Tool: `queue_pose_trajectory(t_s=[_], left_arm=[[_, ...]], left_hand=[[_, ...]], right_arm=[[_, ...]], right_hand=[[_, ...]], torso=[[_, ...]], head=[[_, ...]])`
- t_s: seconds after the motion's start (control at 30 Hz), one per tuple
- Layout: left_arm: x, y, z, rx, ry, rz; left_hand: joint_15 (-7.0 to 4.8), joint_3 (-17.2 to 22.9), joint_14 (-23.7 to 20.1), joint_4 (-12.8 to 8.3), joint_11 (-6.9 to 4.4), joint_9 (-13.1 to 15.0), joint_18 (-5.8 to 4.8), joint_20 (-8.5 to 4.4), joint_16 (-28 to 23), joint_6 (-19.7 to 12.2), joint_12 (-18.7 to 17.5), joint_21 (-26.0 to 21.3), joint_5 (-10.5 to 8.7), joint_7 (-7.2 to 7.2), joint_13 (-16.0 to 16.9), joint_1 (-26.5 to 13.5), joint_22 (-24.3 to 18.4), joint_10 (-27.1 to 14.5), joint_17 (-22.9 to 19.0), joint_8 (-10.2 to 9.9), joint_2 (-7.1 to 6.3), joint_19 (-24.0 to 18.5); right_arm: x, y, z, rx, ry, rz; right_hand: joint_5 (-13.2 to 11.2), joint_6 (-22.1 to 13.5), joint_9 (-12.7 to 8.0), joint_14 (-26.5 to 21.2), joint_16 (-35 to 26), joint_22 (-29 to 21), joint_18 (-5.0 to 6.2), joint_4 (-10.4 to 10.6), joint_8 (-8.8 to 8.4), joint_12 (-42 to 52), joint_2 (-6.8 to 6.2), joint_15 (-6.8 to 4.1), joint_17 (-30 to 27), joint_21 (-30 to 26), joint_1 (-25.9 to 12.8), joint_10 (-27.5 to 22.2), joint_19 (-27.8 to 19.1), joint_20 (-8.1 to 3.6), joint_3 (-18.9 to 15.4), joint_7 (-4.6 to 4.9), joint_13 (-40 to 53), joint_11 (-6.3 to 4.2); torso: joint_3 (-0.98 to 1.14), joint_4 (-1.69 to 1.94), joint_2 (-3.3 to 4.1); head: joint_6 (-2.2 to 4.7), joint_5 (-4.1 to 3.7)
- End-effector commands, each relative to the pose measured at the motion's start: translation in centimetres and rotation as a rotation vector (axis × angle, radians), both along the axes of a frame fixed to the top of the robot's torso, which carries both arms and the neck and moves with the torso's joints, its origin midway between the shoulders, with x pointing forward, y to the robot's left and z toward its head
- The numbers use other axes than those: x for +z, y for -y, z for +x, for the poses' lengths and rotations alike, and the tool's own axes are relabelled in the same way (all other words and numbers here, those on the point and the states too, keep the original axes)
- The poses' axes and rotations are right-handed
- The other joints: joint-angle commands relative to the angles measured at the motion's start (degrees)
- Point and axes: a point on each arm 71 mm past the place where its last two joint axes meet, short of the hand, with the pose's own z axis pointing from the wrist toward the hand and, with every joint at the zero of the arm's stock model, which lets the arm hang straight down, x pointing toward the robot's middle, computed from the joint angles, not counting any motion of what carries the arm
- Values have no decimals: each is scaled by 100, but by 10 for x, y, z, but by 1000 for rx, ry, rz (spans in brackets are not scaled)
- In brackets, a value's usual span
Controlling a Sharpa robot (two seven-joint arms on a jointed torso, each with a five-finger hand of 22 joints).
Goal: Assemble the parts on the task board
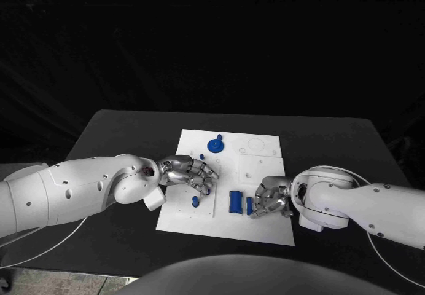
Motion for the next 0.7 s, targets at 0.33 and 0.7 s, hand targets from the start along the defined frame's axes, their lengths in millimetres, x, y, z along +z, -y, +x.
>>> queue_pose_trajectory(t_s=[0.33,0.7], left_arm=[[0,2,-2,-25,-4,-7],[14,6,-6,20,15,-80]], left_hand=[[23,38,13,-3,0,2,-78,-10,10,58,-12,36,31,302,-9,-39,150,26,-8,-27,1,-45],[14,63,27,-37,-13,3,-80,-21,26,96,-17,54,38,339,-11,-39,154,65,-3,-39,-25,-55]], right_arm=[[-2,7,2,-42,0,0],[31,24,18,-208,201,232]], right_hand=[[262,-47,-46,428,-20,567,87,-116,-118,15,-73,-26,552,-27,64,589,13,-28,74,13,1503,-17],[-1088,138,-75,448,13,595,72,310,-103,15,-234,-29,653,86,-492,589,48,-24,-272,-9,1503,-31]], torso=[[1,2,-1],[2,-3,-3]], head=[[0,31],[0,23]])
